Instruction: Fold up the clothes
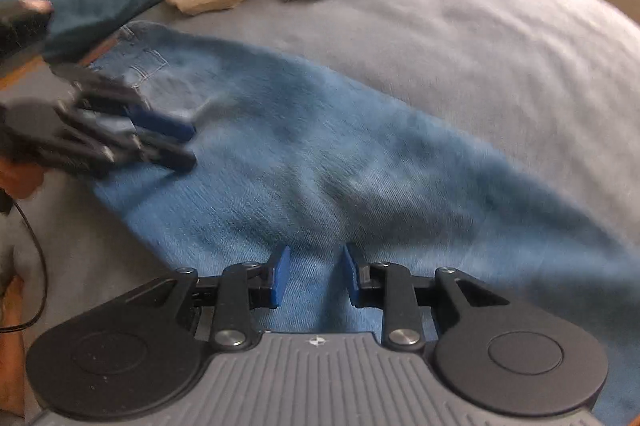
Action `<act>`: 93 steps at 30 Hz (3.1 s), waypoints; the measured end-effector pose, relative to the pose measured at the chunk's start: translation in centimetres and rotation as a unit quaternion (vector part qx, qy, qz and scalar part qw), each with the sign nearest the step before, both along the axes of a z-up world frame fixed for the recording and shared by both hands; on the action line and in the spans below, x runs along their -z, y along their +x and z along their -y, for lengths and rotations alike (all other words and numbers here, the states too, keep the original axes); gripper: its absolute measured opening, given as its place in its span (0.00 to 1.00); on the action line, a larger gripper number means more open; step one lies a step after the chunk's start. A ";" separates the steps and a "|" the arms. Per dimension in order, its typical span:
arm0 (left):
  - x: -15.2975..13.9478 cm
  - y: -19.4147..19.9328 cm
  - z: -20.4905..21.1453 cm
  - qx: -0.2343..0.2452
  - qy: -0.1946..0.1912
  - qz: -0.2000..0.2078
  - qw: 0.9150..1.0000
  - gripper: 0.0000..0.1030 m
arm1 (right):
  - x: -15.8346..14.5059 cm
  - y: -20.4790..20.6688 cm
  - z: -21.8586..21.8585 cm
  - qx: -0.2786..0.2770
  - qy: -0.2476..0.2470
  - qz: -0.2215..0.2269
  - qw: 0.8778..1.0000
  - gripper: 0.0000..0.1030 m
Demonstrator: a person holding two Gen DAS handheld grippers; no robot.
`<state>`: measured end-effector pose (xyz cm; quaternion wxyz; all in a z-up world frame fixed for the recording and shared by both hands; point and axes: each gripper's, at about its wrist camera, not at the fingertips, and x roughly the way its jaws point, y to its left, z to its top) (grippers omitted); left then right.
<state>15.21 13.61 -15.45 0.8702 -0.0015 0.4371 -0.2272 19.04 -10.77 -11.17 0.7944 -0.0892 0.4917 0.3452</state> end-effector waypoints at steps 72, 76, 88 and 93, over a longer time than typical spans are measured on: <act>-0.8 -1.4 -3.0 -0.097 0.133 0.063 0.984 0.39 | 1.1 4.7 32.7 0.485 -0.086 0.127 0.861 0.17; -0.8 -1.5 -3.0 -0.098 0.131 0.063 0.984 0.39 | -0.4 2.6 32.2 0.481 -0.035 0.103 0.870 0.19; -0.9 -1.3 -3.2 -0.101 0.128 0.060 0.985 0.39 | -0.5 1.4 34.2 0.527 -0.126 0.096 0.835 0.21; -0.9 -1.4 -3.1 -0.104 0.130 0.059 0.984 0.39 | -2.3 -1.8 31.9 0.440 -0.070 0.097 0.890 0.23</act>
